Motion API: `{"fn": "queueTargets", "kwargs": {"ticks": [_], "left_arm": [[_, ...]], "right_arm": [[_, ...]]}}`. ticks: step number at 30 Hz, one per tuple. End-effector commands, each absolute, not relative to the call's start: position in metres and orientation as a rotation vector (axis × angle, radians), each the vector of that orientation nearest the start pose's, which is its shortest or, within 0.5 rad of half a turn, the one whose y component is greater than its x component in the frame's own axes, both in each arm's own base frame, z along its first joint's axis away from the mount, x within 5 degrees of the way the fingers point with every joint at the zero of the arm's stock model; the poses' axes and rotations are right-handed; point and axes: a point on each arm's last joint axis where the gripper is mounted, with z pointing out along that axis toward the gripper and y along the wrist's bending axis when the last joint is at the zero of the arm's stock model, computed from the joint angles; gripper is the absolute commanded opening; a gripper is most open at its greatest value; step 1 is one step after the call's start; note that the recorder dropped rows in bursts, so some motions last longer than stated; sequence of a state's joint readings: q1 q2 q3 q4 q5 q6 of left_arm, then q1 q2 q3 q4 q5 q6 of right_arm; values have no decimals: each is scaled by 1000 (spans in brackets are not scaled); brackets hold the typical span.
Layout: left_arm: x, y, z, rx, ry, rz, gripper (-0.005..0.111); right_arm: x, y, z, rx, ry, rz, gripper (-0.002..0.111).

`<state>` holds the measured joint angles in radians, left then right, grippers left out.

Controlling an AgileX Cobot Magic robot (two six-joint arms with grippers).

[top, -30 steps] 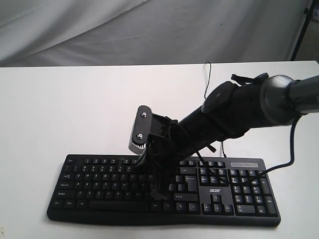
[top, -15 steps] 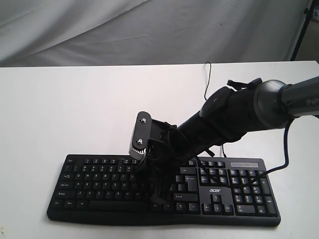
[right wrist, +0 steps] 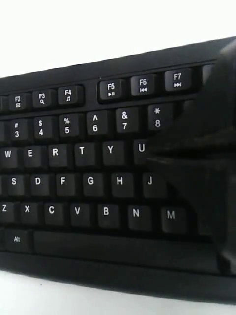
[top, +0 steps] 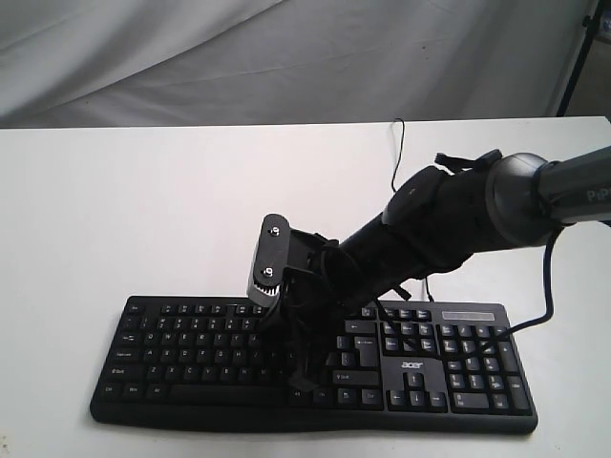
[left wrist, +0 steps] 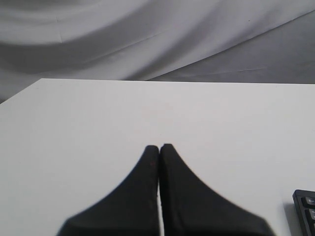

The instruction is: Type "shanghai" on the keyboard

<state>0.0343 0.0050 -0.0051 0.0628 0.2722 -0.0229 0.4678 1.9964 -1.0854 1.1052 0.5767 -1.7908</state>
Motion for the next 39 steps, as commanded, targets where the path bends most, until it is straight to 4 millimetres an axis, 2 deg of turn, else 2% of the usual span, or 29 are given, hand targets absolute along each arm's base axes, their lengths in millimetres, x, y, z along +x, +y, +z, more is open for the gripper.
{"fn": "queueTargets", "kwargs": {"ticks": [1,39], "left_arm": [[55,3,189,-7,1749,63,1],[55,3,189,-7,1749,63,1]], "right_arm": [[312,209,124,-1613,1991,576,0],[314,208,124,-1608,1993,552,0]]}}
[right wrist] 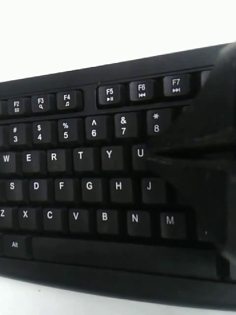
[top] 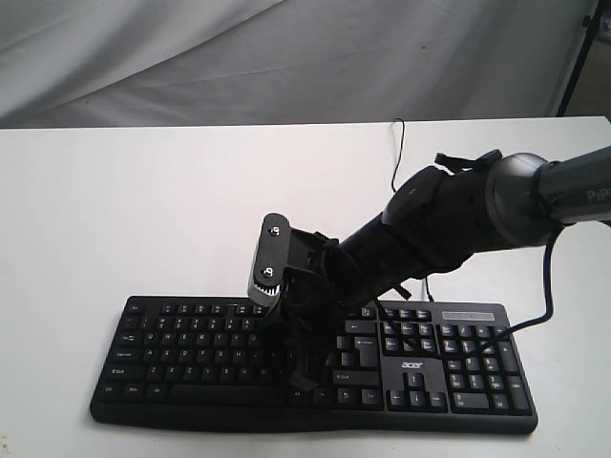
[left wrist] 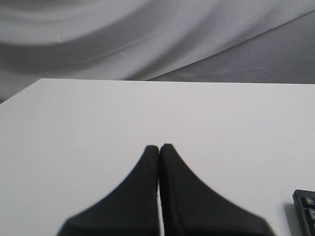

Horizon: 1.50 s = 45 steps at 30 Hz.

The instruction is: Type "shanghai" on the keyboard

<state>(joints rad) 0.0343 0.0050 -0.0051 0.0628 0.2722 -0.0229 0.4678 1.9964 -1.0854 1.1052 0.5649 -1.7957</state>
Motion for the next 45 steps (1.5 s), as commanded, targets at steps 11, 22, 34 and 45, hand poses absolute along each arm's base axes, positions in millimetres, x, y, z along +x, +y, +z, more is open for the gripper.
{"fn": "queueTargets", "kwargs": {"ticks": [11,22,34,45], "left_arm": [[55,3,189,-7,1749,63,1],[55,3,189,-7,1749,63,1],[55,3,189,-7,1749,63,1],[55,3,189,-7,1749,63,1]], "right_arm": [[314,208,118,-1611,2001,562,0],[314,208,107,-1642,2011,560,0],[313,208,138,-1615,1939,547,0],[310,208,161,-1589,1893,551,0]]}}
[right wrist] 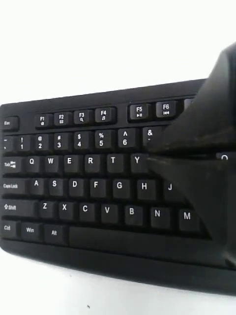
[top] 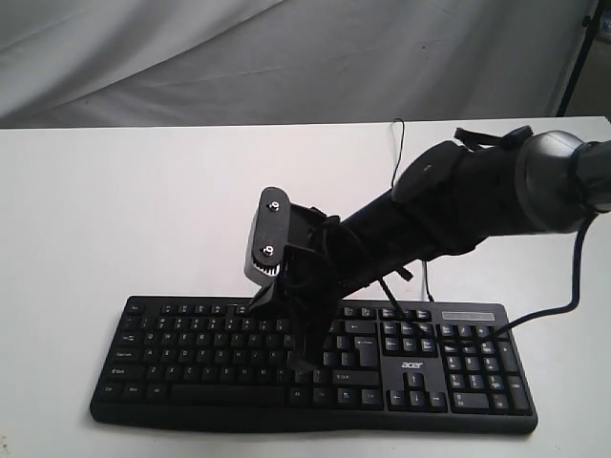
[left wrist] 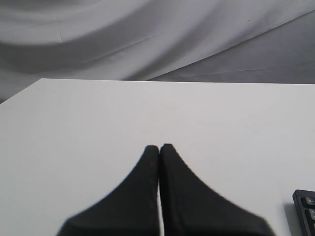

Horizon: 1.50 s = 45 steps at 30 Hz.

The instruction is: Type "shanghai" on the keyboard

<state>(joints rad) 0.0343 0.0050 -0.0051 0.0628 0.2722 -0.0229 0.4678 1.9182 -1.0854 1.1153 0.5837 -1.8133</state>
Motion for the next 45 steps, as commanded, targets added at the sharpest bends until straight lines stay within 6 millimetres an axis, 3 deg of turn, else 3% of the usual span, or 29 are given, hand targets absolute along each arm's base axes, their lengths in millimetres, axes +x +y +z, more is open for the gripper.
{"fn": "queueTargets", "kwargs": {"ticks": [1,6,12,24,36,45], "left_arm": [[55,3,189,-7,1749,63,1],[55,3,189,-7,1749,63,1],[55,3,189,-7,1749,63,1],[55,3,189,-7,1749,63,1],[55,3,189,-7,1749,63,1],[55,3,189,-7,1749,63,1]], "right_arm": [[310,208,163,-1586,1890,550,0],[308,208,180,-1534,1876,549,0],[302,204,217,-1476,1813,526,0],[263,180,328,-1236,1621,448,0],[177,137,429,-1041,1348,441,0],[107,102,471,-970,1134,401,0]]}}
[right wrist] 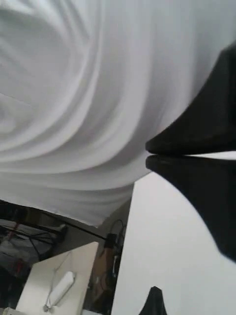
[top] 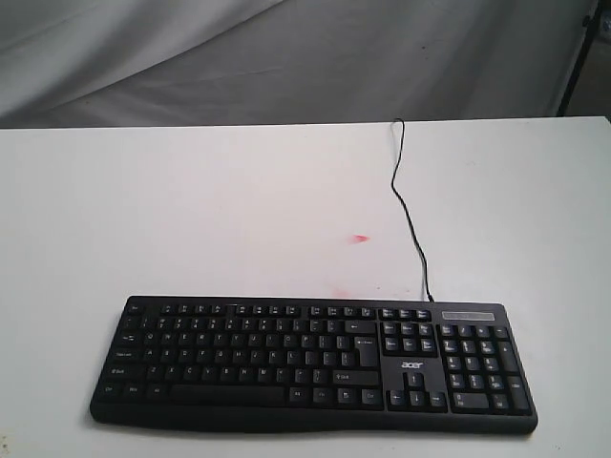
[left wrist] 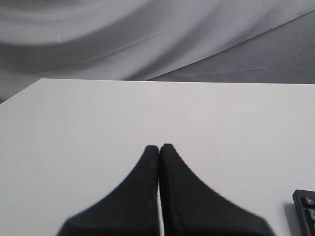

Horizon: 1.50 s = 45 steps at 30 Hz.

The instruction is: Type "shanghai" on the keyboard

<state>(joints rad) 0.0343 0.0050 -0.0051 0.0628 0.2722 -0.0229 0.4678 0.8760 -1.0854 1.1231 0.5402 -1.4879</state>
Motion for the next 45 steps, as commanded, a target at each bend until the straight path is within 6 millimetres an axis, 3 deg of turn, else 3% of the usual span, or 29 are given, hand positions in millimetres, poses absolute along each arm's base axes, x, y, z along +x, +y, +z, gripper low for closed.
{"fn": "queueTargets", "kwargs": {"ticks": [1,6,19,29,33,37,45], "left_arm": [[55,3,189,-7,1749,63,1],[55,3,189,-7,1749,63,1],[55,3,189,-7,1749,63,1],[55,3,189,-7,1749,63,1],[55,3,189,-7,1749,63,1],[55,3,189,-7,1749,63,1],[55,3,189,-7,1749,63,1]], "right_arm": [[96,96,476,-957,1101,397,0],[76,86,484,-934,1041,384,0],[77,84,485,-914,1042,364,0],[70,68,496,-723,1045,347,0],[47,53,501,-664,1004,335,0],[11,28,504,-570,964,310,0],[-39,2,492,-369,1005,197,0]]}}
